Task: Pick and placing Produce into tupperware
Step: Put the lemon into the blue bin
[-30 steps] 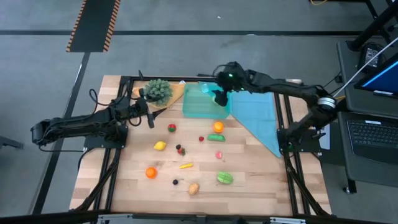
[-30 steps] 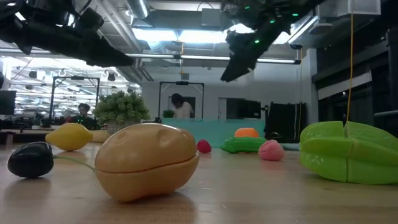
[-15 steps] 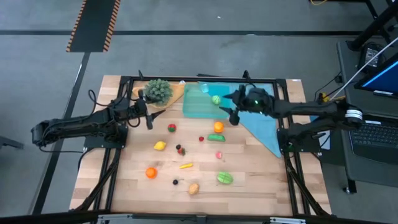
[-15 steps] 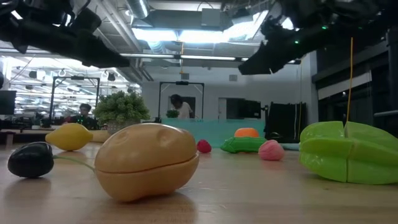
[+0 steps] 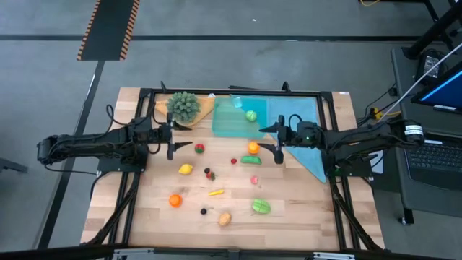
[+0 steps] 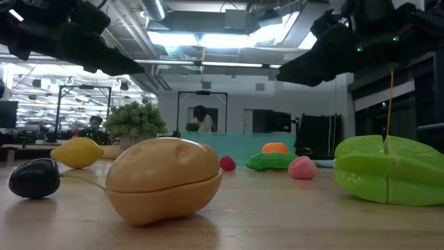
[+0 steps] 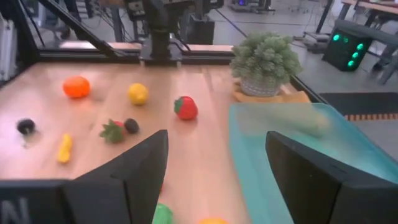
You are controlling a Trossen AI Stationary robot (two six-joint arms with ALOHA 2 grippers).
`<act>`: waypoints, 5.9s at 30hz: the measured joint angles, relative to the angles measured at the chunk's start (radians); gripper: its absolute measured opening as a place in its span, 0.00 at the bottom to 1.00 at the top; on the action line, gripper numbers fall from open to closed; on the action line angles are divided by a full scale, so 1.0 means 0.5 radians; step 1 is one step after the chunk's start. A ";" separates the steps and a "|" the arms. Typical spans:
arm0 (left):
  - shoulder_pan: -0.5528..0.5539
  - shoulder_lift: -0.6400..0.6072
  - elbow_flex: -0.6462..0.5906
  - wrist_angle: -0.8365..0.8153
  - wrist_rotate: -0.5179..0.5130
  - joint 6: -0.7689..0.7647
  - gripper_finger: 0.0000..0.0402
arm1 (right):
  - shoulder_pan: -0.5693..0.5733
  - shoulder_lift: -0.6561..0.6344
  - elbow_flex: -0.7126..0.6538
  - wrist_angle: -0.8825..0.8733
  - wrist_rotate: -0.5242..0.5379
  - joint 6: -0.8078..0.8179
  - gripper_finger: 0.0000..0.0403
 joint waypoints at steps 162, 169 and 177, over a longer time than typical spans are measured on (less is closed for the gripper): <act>-1.202 1.726 0.590 -0.935 -0.783 -1.704 0.52 | 0.331 0.002 0.000 -0.093 0.009 0.255 0.67; -1.202 1.727 0.589 -0.934 -0.783 -1.706 0.53 | 0.331 0.002 0.000 -0.093 0.009 0.255 0.67; -1.203 1.727 0.589 -0.937 -0.785 -1.735 0.50 | 0.331 0.002 0.000 -0.094 0.009 0.253 0.67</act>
